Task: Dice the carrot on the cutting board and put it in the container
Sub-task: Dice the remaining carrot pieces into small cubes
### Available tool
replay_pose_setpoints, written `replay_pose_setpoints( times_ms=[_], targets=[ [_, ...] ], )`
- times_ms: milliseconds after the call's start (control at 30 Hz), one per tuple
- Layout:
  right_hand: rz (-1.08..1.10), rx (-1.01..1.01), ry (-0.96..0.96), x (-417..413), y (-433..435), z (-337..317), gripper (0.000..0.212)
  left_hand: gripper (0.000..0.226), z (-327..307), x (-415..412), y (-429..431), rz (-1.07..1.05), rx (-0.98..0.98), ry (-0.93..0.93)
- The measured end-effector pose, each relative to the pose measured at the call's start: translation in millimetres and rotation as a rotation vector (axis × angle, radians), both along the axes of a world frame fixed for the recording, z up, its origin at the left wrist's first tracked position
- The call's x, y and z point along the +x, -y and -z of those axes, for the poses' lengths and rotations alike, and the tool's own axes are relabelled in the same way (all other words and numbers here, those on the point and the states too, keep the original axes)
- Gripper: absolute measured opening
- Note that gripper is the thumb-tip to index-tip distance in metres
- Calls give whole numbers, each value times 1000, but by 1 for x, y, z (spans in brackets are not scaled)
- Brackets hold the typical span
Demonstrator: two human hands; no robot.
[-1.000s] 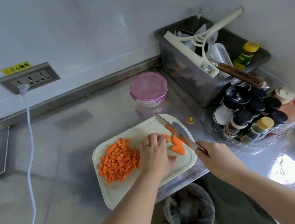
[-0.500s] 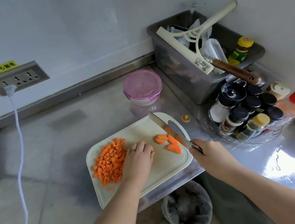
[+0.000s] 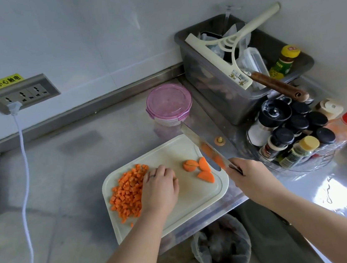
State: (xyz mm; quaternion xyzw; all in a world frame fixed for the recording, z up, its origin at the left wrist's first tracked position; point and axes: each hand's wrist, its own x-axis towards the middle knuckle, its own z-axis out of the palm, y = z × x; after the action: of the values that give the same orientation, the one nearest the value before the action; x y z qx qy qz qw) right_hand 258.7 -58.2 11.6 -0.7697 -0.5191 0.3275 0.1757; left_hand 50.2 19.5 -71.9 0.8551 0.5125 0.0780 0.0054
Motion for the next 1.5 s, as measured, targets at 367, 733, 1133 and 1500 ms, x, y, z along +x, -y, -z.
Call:
replay_pose_setpoints(
  times_ms=[367,733,1133,1500],
  targets=[
    [68,27,5,18,2,4,27,32,-21,66,-15,471,3,-164],
    [62,37,15,30,-2,8,26,29,-38,87,-38,457,-114,33],
    [70,21,16,38,-6,11,27,47,-23,102,-26,252,-278,-59],
    [75,10,-2,40,-5,11,31,20,-28,109,-25,253,-434,-90]
  ],
)
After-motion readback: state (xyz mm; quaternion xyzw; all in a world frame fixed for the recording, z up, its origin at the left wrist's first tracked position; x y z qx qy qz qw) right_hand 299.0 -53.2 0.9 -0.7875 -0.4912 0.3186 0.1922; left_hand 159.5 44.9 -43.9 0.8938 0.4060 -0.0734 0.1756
